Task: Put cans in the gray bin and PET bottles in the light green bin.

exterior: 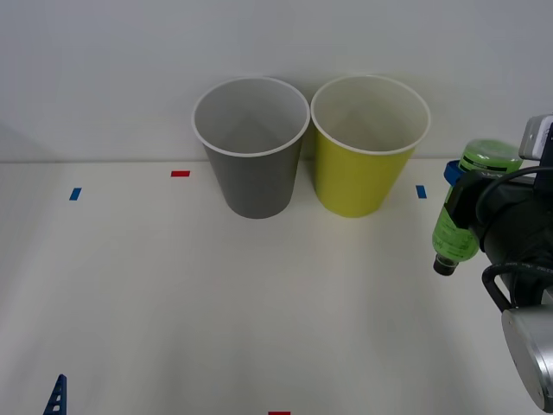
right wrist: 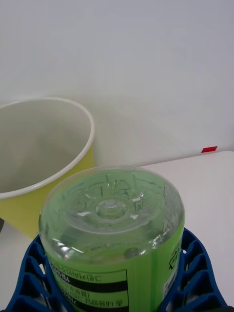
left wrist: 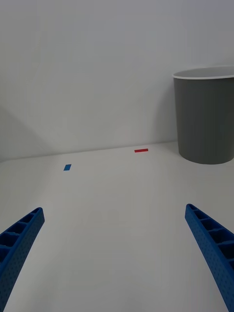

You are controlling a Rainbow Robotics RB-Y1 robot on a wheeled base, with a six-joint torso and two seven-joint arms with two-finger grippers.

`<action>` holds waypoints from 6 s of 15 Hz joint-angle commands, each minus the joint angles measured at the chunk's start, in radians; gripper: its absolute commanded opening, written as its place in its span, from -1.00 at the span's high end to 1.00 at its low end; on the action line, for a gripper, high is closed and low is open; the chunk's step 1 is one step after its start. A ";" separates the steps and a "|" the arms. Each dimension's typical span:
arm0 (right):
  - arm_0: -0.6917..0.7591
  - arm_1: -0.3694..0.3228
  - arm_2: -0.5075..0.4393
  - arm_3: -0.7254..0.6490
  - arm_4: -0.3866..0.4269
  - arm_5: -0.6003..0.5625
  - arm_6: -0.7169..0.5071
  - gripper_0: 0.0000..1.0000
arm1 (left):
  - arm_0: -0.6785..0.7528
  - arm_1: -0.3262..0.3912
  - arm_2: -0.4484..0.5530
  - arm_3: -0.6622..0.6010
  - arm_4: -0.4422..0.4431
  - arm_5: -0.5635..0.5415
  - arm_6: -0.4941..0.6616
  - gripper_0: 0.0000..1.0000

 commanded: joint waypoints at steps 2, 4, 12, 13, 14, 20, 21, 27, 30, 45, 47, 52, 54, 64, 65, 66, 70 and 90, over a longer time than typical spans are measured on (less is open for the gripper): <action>-0.068 0.034 -0.005 0.000 0.046 -0.007 0.001 1.00 | 0.000 0.000 0.000 0.000 0.000 0.000 0.000 -1.00; -0.109 0.063 -0.010 0.000 0.050 0.007 0.000 1.00 | 0.000 0.000 0.000 0.000 0.000 0.000 0.000 -1.00; -0.372 0.094 0.019 0.007 0.043 0.010 0.001 1.00 | 0.000 0.000 0.000 0.000 0.000 0.000 0.000 -1.00; -0.404 0.097 0.019 0.022 0.040 0.008 0.003 1.00 | 0.000 0.000 0.000 0.000 0.000 0.000 0.000 -1.00; -0.435 0.102 0.019 0.038 0.040 0.008 0.004 1.00 | 0.000 0.000 0.000 0.000 0.000 0.000 0.000 -1.00; -0.606 0.083 0.016 0.199 0.040 -0.022 0.027 1.00 | 0.000 0.000 0.000 0.000 0.000 0.000 0.000 -1.00; -0.623 0.074 0.004 0.239 0.040 -0.044 0.032 1.00 | 0.000 0.000 0.000 0.000 0.000 0.000 0.000 -1.00; -0.685 0.053 -0.068 0.423 0.006 -0.185 0.041 1.00 | 0.000 0.000 0.000 0.000 0.000 0.000 0.000 -1.00; -0.700 0.045 -0.079 0.498 0.003 -0.260 0.040 1.00 | 0.000 0.000 0.000 0.000 0.000 0.000 0.000 -1.00; -0.698 0.045 -0.076 0.547 -0.062 -0.323 0.041 1.00 | 0.000 0.000 0.000 0.000 0.000 0.000 0.000 -1.00; -0.698 0.048 -0.076 0.547 -0.062 -0.323 0.035 -0.32 | 0.000 0.000 0.000 0.000 0.000 0.000 0.000 -1.00; -0.698 0.056 -0.079 0.547 -0.060 -0.340 0.024 -1.00 | 0.000 0.000 0.000 0.000 0.000 0.000 0.000 -1.00; -0.698 0.060 -0.080 0.547 -0.060 -0.346 0.024 -1.00 | 0.000 0.000 0.000 0.000 0.000 0.000 0.000 -1.00; -0.698 0.066 -0.082 0.547 -0.042 -0.354 0.057 -1.00 | 0.000 0.000 0.000 0.000 0.000 0.000 0.000 -1.00; -0.695 0.069 -0.082 0.542 -0.026 -0.352 0.058 -1.00 | 0.000 0.000 0.000 0.000 0.000 0.000 0.000 -1.00; -0.677 0.074 -0.083 0.527 -0.020 -0.352 0.057 -1.00 | 0.000 0.000 0.000 0.000 0.000 0.000 0.000 -1.00; -0.547 0.072 -0.077 0.371 -0.036 -0.354 0.060 -1.00 | 0.000 0.000 0.000 0.000 0.000 0.000 0.000 -1.00; 0.378 -0.105 -0.117 0.039 -0.016 -0.871 0.058 -1.00 | 0.000 0.000 0.000 0.000 0.000 0.000 0.000 -1.00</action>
